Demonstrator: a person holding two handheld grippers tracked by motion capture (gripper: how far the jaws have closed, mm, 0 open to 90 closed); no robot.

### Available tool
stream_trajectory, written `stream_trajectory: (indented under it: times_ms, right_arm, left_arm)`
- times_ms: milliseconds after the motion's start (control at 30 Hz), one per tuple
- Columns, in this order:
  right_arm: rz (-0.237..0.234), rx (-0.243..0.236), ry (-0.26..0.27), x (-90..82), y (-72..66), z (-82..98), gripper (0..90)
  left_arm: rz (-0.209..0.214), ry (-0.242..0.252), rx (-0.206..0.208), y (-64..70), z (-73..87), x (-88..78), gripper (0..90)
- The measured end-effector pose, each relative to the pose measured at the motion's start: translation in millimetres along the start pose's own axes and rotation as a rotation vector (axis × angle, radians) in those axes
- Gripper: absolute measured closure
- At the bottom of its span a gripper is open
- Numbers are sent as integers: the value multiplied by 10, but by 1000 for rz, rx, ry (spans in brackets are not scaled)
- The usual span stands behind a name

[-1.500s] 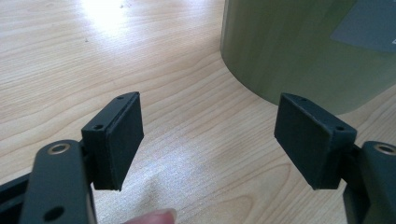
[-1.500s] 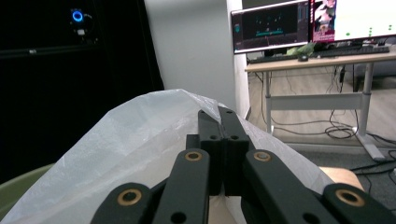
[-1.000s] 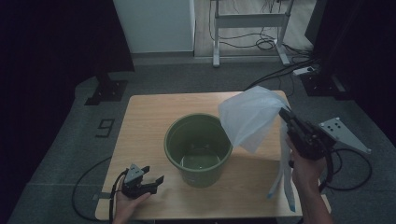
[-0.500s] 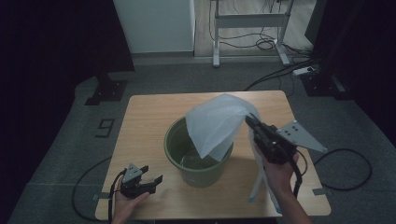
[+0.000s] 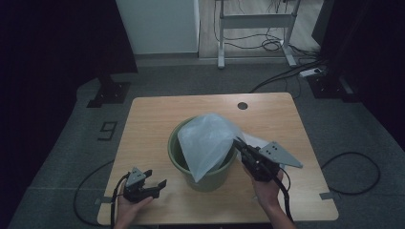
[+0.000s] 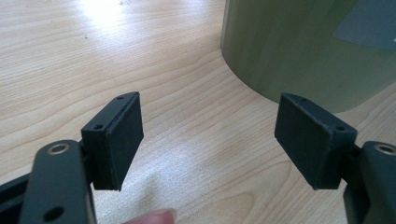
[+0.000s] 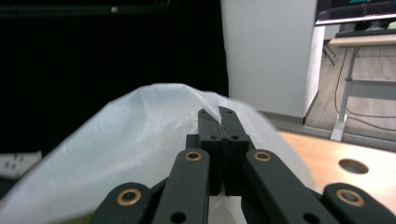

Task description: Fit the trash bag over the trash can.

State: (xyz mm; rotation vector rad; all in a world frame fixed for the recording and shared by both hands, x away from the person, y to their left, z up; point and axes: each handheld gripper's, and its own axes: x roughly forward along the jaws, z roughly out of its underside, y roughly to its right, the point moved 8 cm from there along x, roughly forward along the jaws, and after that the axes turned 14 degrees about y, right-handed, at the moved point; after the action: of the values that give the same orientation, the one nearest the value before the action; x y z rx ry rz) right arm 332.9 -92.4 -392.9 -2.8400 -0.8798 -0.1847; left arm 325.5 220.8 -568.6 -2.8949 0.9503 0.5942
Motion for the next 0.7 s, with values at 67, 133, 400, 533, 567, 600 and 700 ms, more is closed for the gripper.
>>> stream_trajectory:
  times_ms: [67,133,400,533,567,600,700]
  right_arm:
    - [-5,-18,-22,9,-49,96,889]
    - [-5,-29,-36,44,-75,163,889]
    - [0,-57,-106,179,-138,314,887]
    - [-4,-61,-115,151,-139,345,880]
    - [-9,-54,-112,135,-136,341,850]
    - [-24,-39,-90,93,-131,307,700]
    - [-13,-34,-38,18,-109,239,567]
  left_arm:
    - [0,-1,1,7,0,2,231]
    - [1,-2,2,10,2,3,231]
    - [2,-10,1,-8,16,1,232]
    - [5,-6,2,3,7,-4,232]
    - [5,-4,0,5,4,-4,232]
    - [6,-5,-1,9,5,-2,232]
    - [6,-8,3,10,10,4,232]
